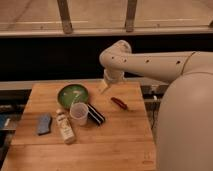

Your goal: Place the pepper in the ceramic cup

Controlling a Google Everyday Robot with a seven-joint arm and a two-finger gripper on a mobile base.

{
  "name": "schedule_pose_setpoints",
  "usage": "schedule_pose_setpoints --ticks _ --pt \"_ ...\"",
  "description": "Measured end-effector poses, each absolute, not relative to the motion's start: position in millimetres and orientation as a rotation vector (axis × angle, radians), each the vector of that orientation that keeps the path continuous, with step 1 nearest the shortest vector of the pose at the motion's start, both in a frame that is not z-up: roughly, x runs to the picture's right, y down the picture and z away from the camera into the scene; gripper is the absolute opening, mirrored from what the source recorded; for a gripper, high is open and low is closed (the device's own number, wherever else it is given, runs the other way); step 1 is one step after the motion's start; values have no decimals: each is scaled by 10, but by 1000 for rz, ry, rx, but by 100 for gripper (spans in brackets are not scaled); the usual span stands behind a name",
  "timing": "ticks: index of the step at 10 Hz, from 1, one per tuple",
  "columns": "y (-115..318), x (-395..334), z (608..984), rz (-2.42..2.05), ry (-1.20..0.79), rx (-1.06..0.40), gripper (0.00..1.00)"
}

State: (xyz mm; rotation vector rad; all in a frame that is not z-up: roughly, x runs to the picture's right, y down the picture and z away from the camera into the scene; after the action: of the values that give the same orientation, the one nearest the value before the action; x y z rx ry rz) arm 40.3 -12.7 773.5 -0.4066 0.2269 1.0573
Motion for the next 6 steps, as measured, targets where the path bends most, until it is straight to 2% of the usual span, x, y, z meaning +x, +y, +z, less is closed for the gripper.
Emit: schedule_pose_setpoints --ticks 2,6 --pt "-142 508 7811 1083 236 -380 80" --pt "-239 1037 8313 1151 267 -367 80"
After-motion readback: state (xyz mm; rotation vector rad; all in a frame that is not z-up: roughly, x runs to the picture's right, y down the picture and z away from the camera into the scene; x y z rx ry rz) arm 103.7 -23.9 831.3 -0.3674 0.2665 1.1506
